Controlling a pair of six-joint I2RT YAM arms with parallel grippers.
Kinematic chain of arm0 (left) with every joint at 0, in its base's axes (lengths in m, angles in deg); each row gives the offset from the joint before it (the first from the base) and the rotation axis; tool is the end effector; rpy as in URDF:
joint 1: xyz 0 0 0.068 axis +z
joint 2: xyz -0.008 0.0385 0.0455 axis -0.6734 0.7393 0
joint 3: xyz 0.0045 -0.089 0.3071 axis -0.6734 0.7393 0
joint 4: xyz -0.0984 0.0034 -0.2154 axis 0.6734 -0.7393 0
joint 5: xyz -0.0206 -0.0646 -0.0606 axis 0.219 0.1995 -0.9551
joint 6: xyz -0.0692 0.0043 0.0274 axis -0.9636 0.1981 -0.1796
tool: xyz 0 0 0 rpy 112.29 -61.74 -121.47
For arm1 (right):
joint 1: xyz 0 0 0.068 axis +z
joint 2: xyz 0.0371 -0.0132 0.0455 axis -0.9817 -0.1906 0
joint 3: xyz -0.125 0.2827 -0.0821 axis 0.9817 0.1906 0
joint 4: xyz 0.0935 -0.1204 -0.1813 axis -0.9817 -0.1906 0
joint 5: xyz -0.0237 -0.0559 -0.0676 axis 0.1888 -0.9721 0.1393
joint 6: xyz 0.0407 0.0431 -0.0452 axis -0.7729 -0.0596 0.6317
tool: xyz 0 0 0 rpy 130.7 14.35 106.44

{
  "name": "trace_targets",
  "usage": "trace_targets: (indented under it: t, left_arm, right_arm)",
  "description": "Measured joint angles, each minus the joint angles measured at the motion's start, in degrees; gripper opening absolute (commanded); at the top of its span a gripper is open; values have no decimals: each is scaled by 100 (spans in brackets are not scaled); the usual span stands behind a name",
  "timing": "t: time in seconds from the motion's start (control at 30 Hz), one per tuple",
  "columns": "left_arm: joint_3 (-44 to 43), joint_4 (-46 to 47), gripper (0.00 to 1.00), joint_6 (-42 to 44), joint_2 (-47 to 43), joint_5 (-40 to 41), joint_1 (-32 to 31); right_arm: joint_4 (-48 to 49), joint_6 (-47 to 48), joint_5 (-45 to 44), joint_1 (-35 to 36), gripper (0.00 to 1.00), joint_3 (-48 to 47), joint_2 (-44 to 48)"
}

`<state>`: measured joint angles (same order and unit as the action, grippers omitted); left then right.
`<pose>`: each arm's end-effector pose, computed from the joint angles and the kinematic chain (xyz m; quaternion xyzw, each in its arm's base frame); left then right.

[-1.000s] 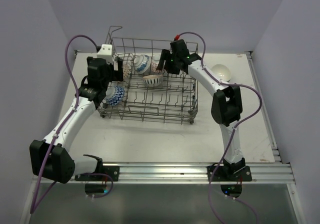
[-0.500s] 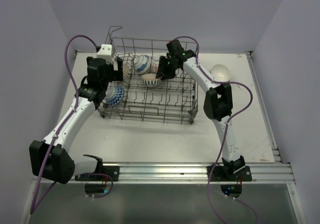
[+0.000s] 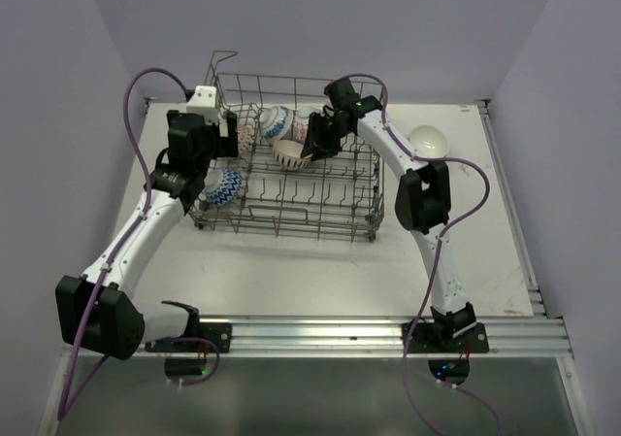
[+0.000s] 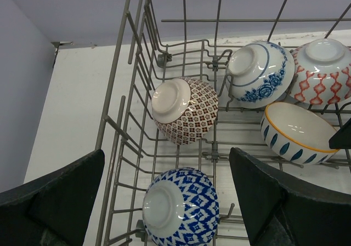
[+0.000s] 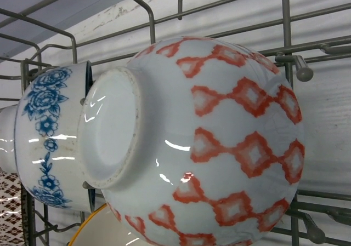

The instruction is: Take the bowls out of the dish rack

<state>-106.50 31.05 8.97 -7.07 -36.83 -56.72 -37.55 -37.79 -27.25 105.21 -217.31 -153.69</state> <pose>0.2747 -0.0529 0.3910 -0.0053 0.8061 0.0194 0.5915 0.4829 0.2649 0.2530 -0.0317 0.9380 0.3034 0.1644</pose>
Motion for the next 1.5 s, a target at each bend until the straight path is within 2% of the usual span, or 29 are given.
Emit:
trace_targets:
  t: [0.1,0.27,0.7,0.77,0.8,0.87,1.13,1.17,1.5]
  left_arm:
    - [0,-2,100,-2,-2,0,0]
    - [0,-2,100,-2,-2,0,0]
    - [0,-2,100,-2,-2,0,0]
    - [0,-4,100,-2,-2,0,0]
    - [0,-4,100,-2,-2,0,0]
    - [0,-4,100,-4,-2,0,0]
    - [0,-7,100,-2,-2,0,0]
    - [0,-7,100,-2,-2,0,0]
    - [0,-9,100,-4,-2,-2,0]
  right_arm:
    - [11,22,24,2,50,61,-24]
    - [28,42,15,-2,52,96,-31]
    - [487,-68,20,7,45,575,-37]
    - [525,-125,24,15,40,634,-46]
    - [555,-155,42,20,30,634,-61]
    - [608,-219,22,28,23,636,-81]
    - [671,-492,39,-33,6,616,-142]
    - [658,-503,44,-35,0,603,-142]
    - [614,-507,94,-42,0,535,-142]
